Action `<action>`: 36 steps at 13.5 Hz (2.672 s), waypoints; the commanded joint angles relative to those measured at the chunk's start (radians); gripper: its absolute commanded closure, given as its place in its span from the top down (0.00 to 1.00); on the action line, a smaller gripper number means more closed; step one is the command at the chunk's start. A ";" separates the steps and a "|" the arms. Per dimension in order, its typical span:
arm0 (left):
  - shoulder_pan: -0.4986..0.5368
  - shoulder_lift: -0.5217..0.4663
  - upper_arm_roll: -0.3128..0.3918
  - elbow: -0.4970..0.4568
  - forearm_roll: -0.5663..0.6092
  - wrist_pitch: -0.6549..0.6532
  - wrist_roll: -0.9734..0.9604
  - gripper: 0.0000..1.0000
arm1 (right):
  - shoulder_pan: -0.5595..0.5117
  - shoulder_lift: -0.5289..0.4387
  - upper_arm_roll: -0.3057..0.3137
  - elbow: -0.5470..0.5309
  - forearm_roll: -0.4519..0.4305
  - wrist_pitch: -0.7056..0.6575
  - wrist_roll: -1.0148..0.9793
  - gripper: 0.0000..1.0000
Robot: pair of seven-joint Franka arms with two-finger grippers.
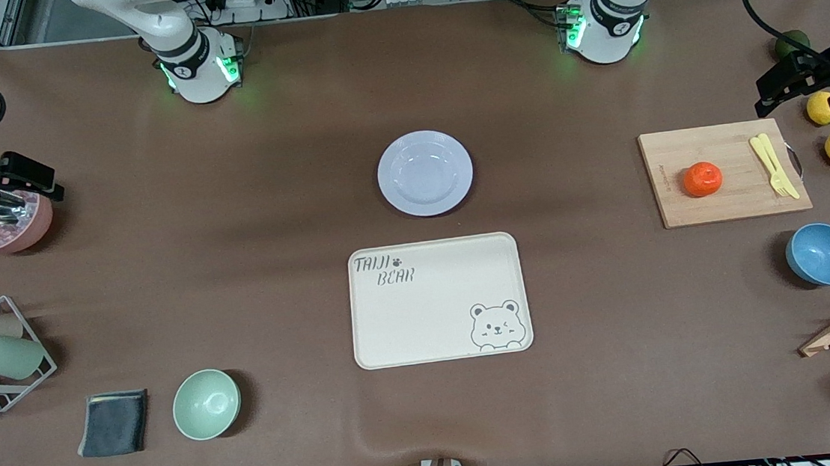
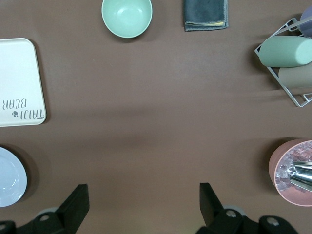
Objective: Place orange and plate with both arms
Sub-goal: 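Move the left gripper down to the orange on the cutting board, then close the left gripper on the orange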
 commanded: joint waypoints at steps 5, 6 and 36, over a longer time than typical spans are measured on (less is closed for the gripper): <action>0.013 0.037 0.005 0.017 0.037 -0.022 0.015 1.00 | -0.006 -0.031 0.018 -0.007 -0.022 -0.022 0.014 1.00; 0.026 0.041 0.006 -0.009 0.041 -0.027 0.009 1.00 | -0.006 -0.031 0.017 -0.005 -0.022 -0.016 0.014 1.00; 0.284 0.399 0.000 -0.574 0.116 0.558 0.057 1.00 | 0.040 -0.022 0.020 -0.005 -0.036 -0.019 0.010 1.00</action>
